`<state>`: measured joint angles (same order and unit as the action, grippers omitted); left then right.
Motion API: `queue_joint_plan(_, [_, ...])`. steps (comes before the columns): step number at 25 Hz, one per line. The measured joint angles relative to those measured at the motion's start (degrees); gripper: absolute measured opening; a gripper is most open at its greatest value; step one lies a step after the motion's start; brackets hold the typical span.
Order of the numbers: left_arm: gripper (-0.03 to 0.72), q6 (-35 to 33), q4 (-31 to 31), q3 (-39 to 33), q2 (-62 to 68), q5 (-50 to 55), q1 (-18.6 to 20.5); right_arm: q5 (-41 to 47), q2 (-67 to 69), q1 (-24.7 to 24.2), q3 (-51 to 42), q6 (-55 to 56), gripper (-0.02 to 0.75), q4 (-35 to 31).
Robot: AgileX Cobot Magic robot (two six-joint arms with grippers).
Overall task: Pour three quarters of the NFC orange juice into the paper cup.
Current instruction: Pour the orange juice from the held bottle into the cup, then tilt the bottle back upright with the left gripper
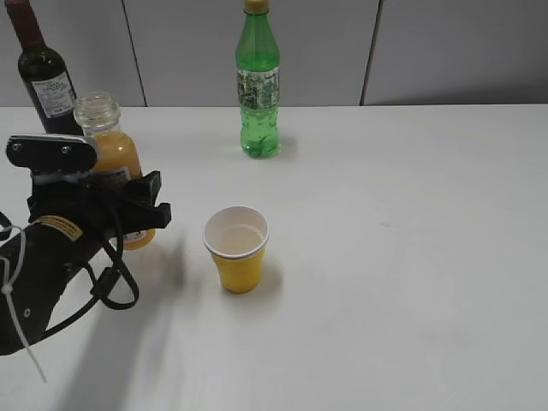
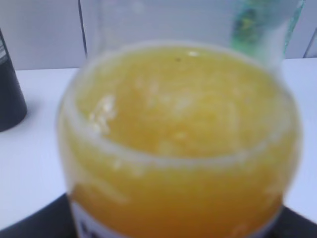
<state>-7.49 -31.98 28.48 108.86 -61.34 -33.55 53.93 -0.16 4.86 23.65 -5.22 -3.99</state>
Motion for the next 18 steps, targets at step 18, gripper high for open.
queue_joint_plan(18, [0.461, -12.36, -10.82, -5.29, -0.41, -5.25, -9.22, 0.0, 0.0, 0.0, 0.0, -0.01, 0.592, 0.0])
